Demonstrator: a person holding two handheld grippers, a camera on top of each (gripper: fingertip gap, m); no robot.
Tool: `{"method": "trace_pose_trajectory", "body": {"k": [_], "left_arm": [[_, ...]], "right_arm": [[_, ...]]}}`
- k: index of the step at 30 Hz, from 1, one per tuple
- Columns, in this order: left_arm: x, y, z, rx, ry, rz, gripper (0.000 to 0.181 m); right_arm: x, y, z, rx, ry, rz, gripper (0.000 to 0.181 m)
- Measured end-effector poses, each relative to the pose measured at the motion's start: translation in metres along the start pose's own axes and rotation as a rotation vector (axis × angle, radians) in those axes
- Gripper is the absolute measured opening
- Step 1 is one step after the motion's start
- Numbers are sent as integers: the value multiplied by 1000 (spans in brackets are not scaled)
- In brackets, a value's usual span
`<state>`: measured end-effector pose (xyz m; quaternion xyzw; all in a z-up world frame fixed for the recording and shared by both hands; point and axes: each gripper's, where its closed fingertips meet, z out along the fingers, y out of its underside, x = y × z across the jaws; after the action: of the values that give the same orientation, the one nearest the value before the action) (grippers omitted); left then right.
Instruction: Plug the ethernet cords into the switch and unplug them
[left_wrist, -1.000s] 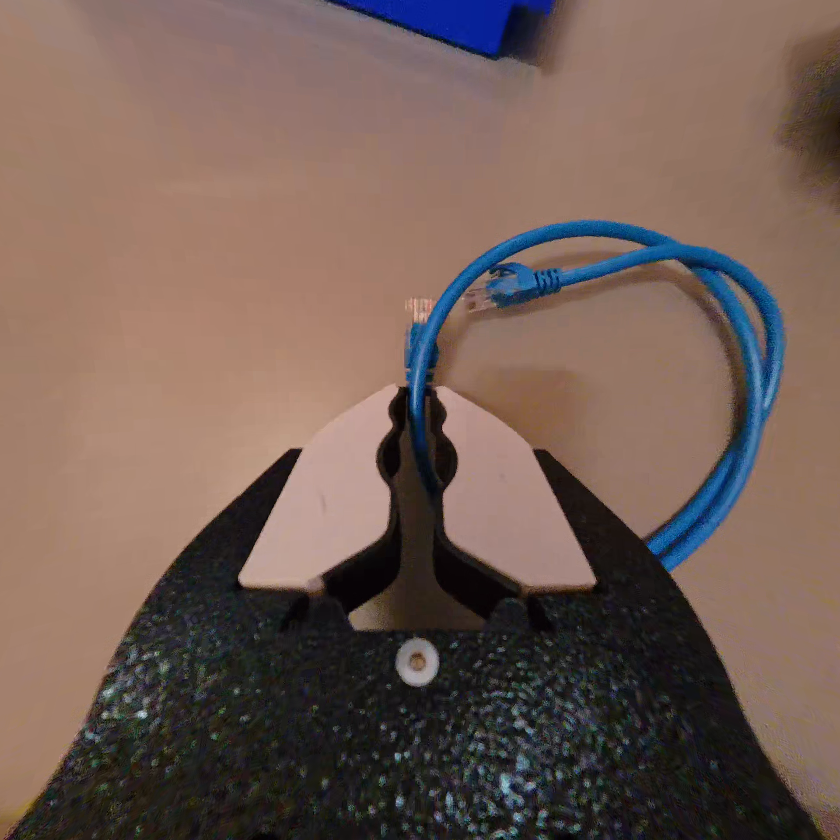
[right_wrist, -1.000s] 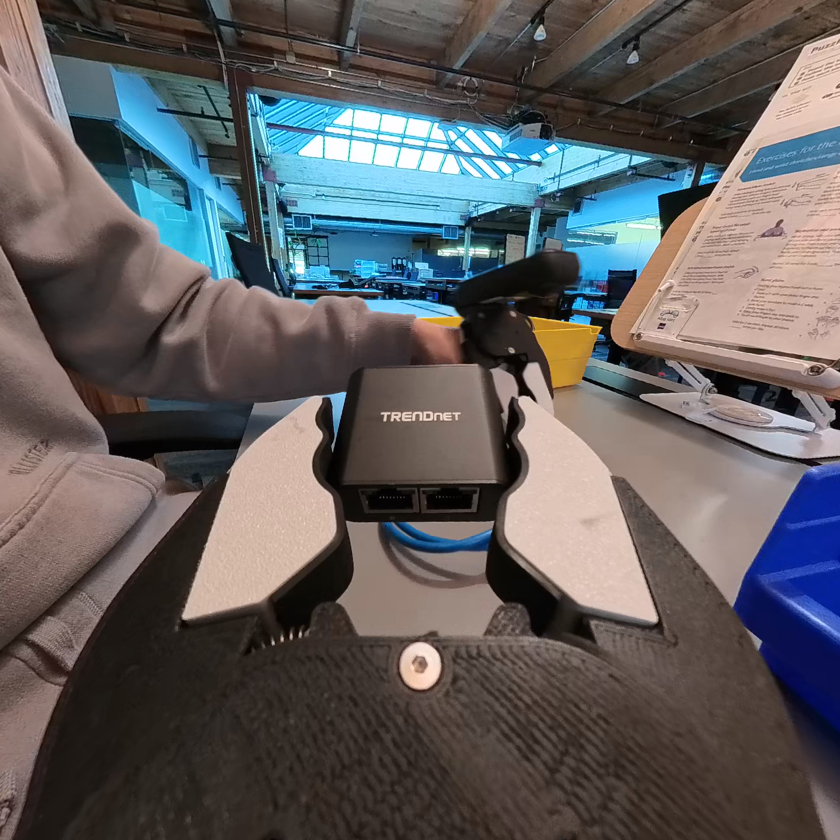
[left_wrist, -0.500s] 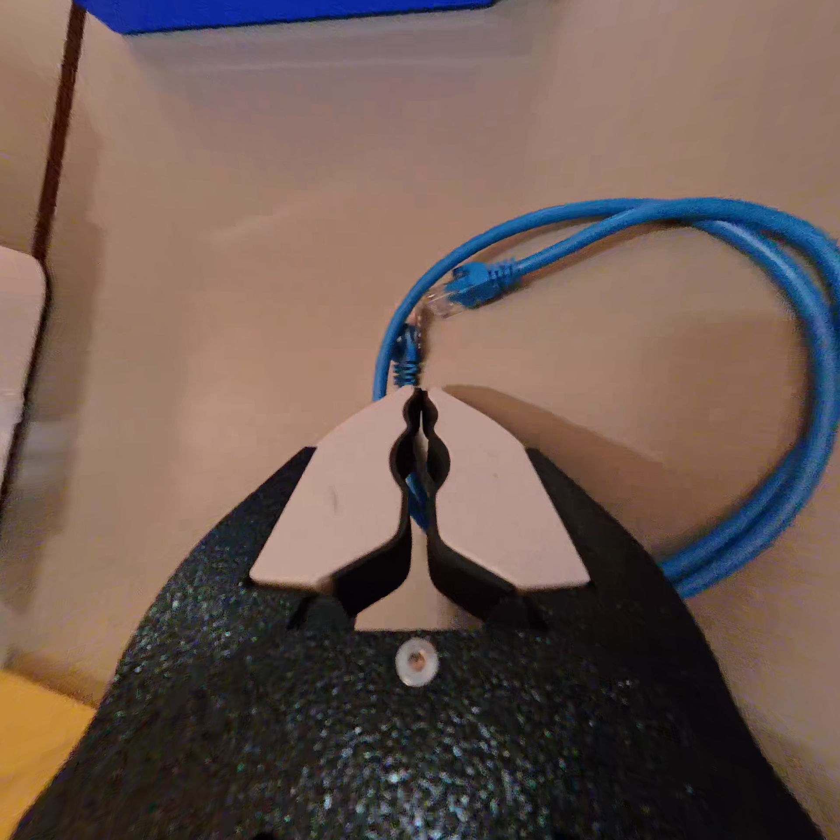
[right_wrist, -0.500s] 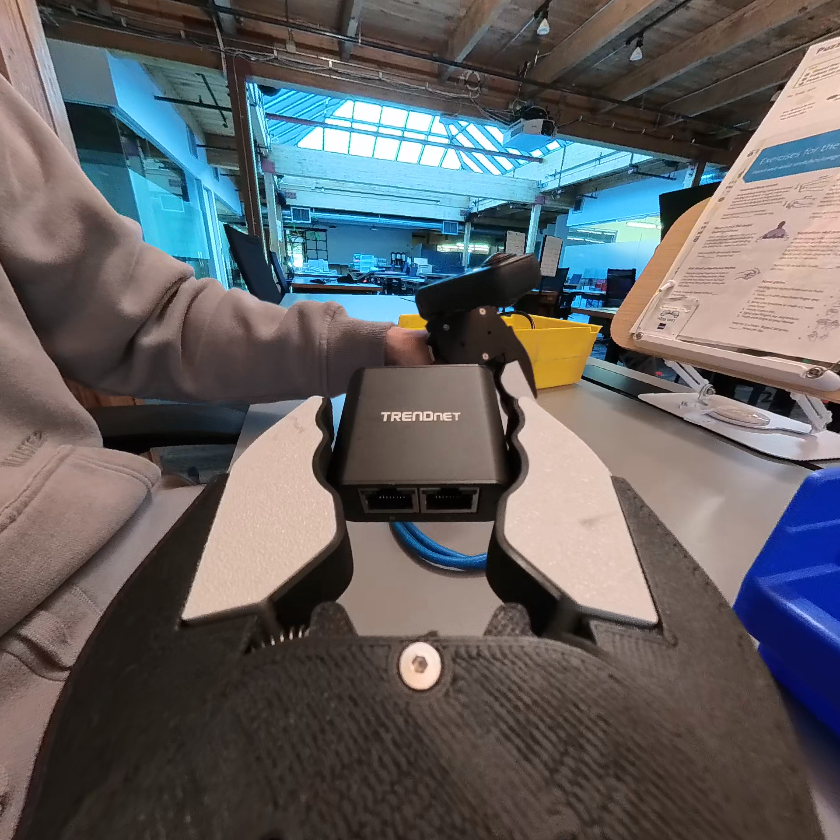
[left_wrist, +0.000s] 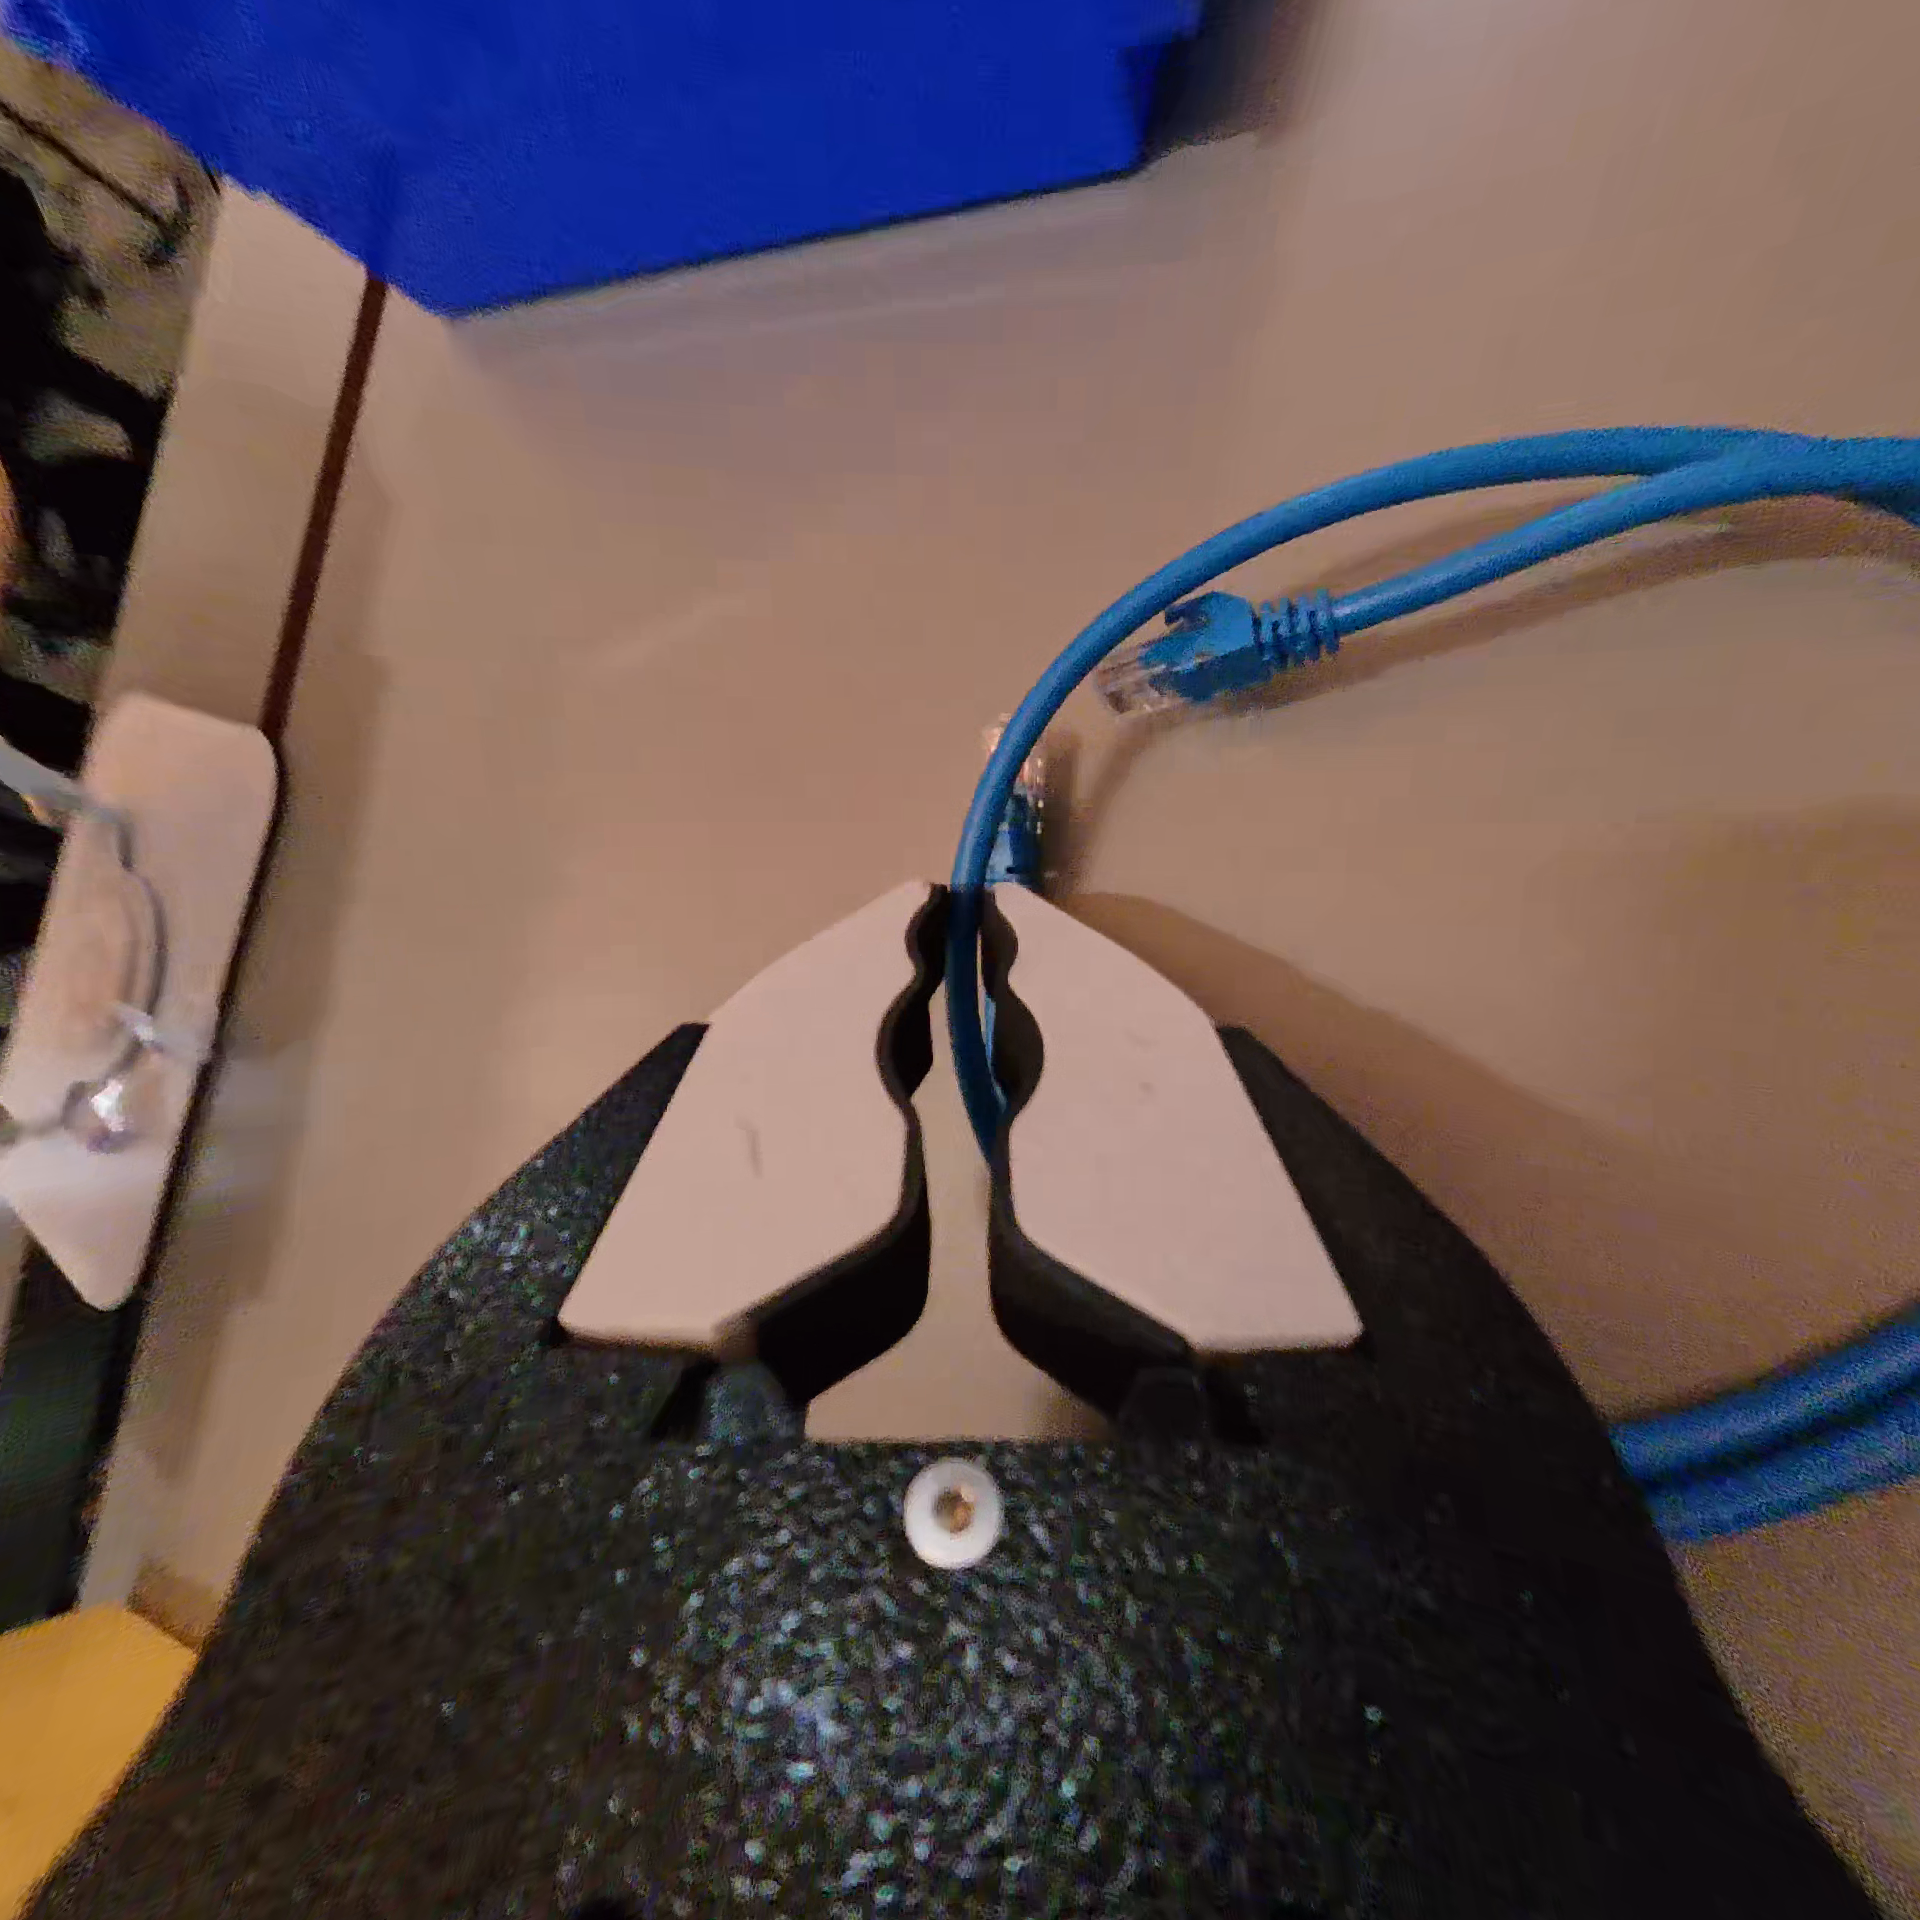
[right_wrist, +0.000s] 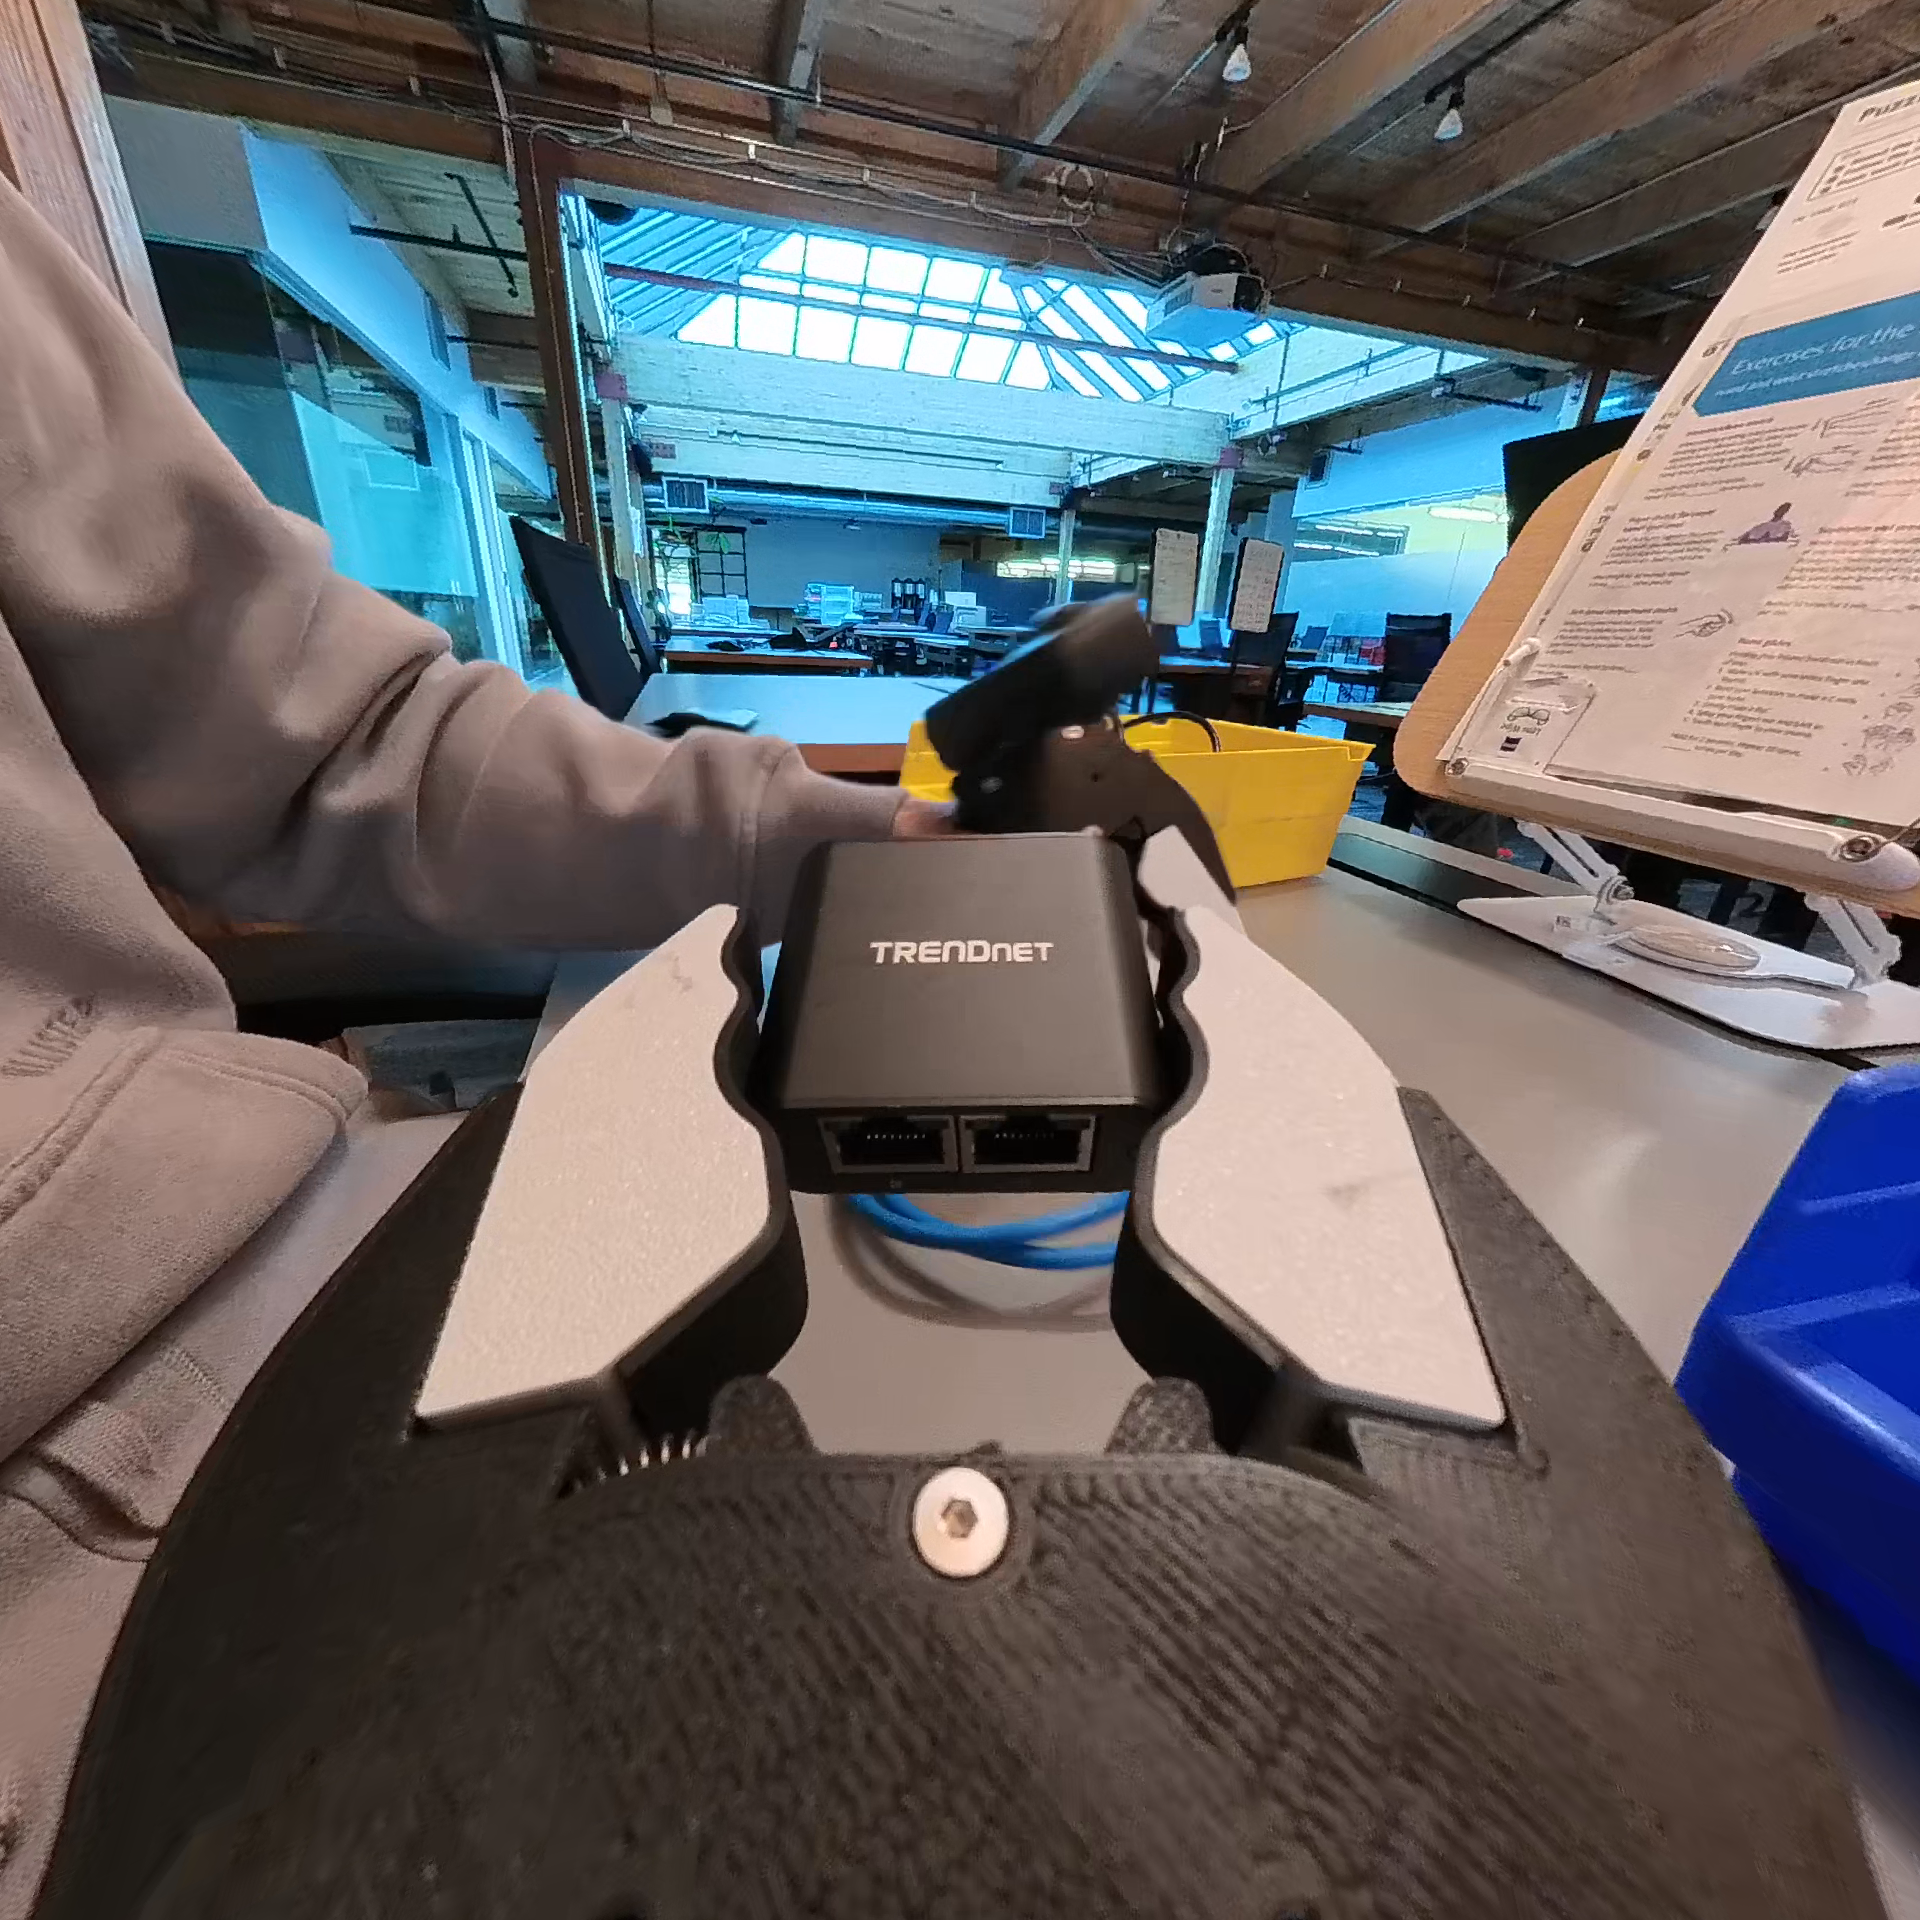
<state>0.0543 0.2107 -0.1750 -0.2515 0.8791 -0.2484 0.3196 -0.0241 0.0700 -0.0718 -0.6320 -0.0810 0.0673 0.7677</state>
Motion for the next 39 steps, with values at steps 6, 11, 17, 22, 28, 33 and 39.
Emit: {"method": "trace_pose_trajectory", "body": {"k": [6,11,17,22,28,33,39], "left_arm": [[26,3,2,22,-1,300,5],[29,4,1,34,79,250,5],[33,6,0,-32,247,142,11],[28,-13,-10,56,401,-109,25],[-10,-9,4,18,276,-176,20],[6,3,17,-88,410,-56,26],[17,3,14,-68,511,49,16]], "right_arm": [[0,0,0,1,-2,4,74],[0,0,0,-3,1,-3,74],[0,1,1,-8,0,-5,74],[0,1,1,-4,0,-4,74],[0,0,0,-1,-3,4,73],[0,0,0,1,-1,1,74],[1,-1,0,8,-2,9,74]]}}
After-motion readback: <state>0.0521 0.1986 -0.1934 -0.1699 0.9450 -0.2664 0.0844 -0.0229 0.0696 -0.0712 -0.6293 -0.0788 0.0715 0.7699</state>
